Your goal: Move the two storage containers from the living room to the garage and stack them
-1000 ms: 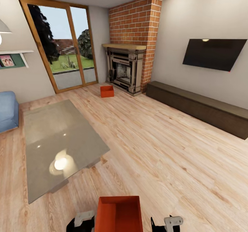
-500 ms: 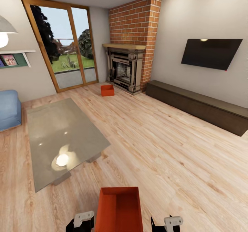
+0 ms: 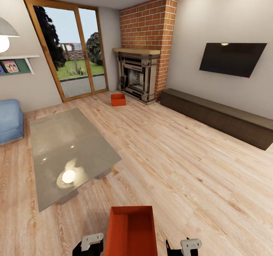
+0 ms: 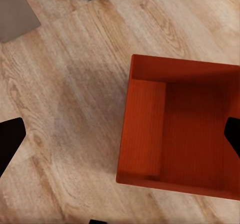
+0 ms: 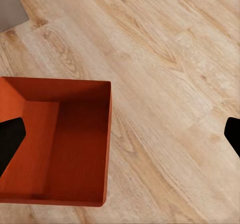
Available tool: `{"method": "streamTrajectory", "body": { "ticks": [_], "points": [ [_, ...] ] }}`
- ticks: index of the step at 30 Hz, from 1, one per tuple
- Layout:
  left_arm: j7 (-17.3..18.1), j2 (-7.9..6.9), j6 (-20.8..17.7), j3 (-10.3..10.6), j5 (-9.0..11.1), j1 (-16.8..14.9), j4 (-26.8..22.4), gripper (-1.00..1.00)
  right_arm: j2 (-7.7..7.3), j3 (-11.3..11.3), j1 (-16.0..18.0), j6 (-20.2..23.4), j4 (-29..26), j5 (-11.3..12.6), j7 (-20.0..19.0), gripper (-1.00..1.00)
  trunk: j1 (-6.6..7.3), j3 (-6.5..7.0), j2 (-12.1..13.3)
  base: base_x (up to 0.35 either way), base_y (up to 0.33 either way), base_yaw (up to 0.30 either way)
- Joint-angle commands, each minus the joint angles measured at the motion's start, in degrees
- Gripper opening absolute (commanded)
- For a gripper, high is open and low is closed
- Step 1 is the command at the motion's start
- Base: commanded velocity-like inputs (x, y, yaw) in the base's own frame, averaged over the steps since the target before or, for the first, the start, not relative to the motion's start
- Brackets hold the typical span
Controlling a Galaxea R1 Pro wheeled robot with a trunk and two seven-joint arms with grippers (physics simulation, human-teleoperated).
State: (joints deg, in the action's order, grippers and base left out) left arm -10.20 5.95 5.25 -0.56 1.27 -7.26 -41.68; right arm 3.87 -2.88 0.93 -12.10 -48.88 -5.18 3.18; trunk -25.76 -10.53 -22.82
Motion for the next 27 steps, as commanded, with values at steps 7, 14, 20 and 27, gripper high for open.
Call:
{"method": "streamTrajectory", "body": {
  "ticks": [7,14,20,27],
  "points": [
    [-0.09,-0.10,0.11,-0.05,0.13,-0.03,0.33,1.00,0.00,0.06,0.05,-0.04,0.02,-0.45,0.38,1.00,-0.03,-0.11,-0.11,0.000,0.000,0.000],
    [-0.09,-0.16,0.19,-0.05,0.17,-0.03,1.37,1.00,0.00,0.07,0.04,-0.03,0.09,-0.45,0.34,1.00,-0.03,-0.11,-0.11,0.021,0.000,0.000],
    [-0.09,-0.16,0.06,-0.05,0.21,-0.03,1.50,1.00,0.00,0.05,0.03,-0.03,0.10,-0.45,0.33,1.00,-0.03,-0.11,-0.11,0.260,0.000,0.000],
    [-0.09,-0.15,0.11,-0.05,0.22,-0.03,1.56,1.00,0.00,-0.02,0.03,-0.03,0.10,-0.45,0.33,1.00,-0.03,-0.11,-0.11,0.113,0.000,0.000]
  ]
}}
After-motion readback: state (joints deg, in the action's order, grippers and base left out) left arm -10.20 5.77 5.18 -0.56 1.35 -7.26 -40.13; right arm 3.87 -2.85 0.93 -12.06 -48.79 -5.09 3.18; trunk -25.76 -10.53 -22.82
